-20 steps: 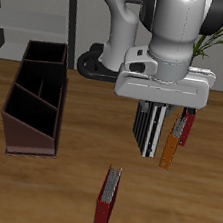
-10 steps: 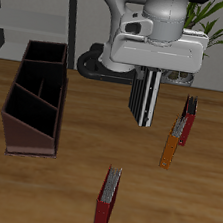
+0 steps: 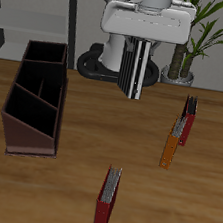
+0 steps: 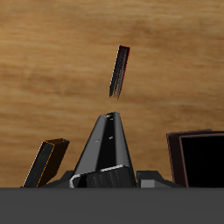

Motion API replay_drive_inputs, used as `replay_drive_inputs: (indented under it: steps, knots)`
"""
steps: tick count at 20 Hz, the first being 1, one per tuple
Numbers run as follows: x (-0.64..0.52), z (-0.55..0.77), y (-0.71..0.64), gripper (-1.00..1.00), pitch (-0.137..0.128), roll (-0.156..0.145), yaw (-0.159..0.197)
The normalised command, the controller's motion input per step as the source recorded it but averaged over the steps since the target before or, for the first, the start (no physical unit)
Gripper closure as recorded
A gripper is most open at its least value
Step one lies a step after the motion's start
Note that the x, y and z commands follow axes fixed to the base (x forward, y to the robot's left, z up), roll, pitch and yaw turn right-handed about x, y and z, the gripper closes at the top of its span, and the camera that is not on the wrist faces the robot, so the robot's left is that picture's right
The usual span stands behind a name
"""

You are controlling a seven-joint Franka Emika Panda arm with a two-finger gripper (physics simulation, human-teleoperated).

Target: Place the striped book into the right desk caddy's back compartment

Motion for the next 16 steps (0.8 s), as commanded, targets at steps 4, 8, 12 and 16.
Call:
replay_drive_inputs:
  steps: [4, 8, 12, 16]
  knots:
    - [-0.35, 0.29, -0.48, 1.00, -0.054, -0.085, 0.029]
    - [-0.22, 0.14, -0.30, 1.00, -0.013, -0.051, 0.008]
    - [-0.34, 0.10, -0.35, 1.00, 0.004, -0.063, -0.018]
    - [-0.34, -0.02, -0.23, 1.00, 0.060, 0.002, 0.013]
